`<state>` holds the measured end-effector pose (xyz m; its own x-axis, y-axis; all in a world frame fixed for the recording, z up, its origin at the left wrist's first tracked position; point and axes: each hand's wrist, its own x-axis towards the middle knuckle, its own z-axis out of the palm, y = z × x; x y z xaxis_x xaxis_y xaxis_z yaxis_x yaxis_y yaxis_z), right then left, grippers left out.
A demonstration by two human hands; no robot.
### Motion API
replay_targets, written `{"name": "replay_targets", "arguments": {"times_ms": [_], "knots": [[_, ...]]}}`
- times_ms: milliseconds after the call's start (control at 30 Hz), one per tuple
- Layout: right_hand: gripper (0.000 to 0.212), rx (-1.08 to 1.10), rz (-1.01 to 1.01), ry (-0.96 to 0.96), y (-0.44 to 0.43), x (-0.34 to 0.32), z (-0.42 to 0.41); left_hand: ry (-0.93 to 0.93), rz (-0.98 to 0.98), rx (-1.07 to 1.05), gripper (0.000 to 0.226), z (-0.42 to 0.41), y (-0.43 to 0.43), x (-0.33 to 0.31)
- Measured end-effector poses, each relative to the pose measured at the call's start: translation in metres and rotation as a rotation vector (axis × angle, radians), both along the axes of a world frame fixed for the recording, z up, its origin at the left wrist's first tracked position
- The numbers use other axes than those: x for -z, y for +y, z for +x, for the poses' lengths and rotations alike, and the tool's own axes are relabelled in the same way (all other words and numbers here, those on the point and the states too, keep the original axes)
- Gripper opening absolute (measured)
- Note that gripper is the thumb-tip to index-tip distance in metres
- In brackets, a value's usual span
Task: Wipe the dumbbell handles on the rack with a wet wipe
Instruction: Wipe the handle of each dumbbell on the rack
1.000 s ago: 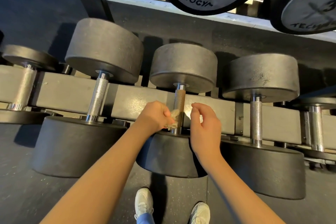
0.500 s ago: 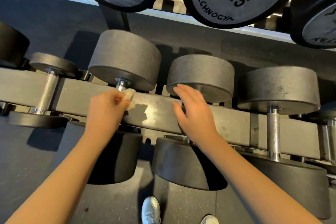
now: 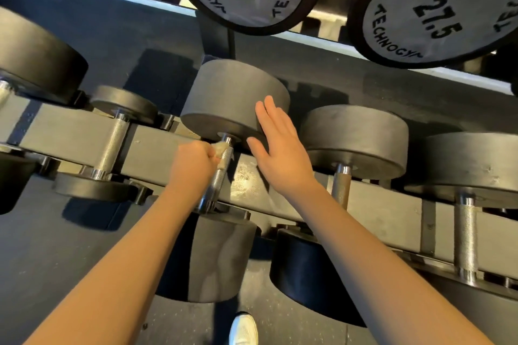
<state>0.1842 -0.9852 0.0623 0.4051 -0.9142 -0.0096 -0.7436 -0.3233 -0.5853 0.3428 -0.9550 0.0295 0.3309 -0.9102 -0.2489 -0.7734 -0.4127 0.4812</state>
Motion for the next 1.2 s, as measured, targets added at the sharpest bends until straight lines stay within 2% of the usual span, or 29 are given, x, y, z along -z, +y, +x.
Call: {"name": "replay_targets", "arguments": {"times_ms": [133,433,600,700,900,1000,1200], "knots": [[0.062,0.009,-0.007,0.026,0.001,-0.002,0.000,0.039,0.111,-0.004,0.017,0.005,0.008,-0.004],[0.059,0.010,-0.007,0.008,-0.001,0.004,0.001,0.088,-0.027,-0.028,0.022,0.004,-0.021,-0.002],[0.058,-0.020,0.024,-0.024,-0.003,0.005,0.000,0.125,0.115,-0.024,0.025,0.013,-0.004,0.003],[0.058,-0.019,0.028,-0.032,-0.003,0.003,-0.001,0.138,0.168,-0.011,0.020,0.017,0.006,0.001],[0.057,-0.073,0.015,-0.033,-0.007,0.002,-0.006,0.080,-0.011,-0.013,0.018,0.005,-0.021,-0.007],[0.057,-0.076,0.005,-0.023,-0.009,0.002,-0.009,0.057,-0.028,-0.039,0.017,0.001,-0.027,-0.007],[0.059,-0.058,0.034,-0.021,-0.005,0.002,-0.007,0.063,0.144,-0.002,0.019,0.009,0.006,-0.001]]}}
